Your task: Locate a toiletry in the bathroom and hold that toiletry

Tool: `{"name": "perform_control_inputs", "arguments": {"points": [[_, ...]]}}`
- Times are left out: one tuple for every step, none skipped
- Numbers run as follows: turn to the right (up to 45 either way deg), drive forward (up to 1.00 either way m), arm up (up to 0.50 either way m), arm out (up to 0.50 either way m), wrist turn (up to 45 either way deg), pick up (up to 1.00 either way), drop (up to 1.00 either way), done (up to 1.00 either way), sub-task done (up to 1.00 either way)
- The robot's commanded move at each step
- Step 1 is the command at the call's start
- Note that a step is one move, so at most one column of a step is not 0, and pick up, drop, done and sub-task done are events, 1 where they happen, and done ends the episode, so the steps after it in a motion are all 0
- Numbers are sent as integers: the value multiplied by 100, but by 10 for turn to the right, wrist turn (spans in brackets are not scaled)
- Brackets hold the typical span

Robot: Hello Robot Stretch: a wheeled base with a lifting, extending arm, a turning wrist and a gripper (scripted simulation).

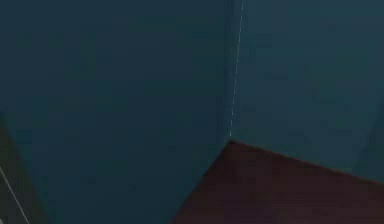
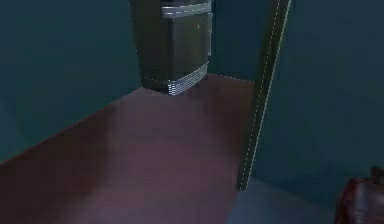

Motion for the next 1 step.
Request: {"name": "perform_control_inputs", "arguments": {"points": [[450,0,0,0,0,0,0,0,0]]}}
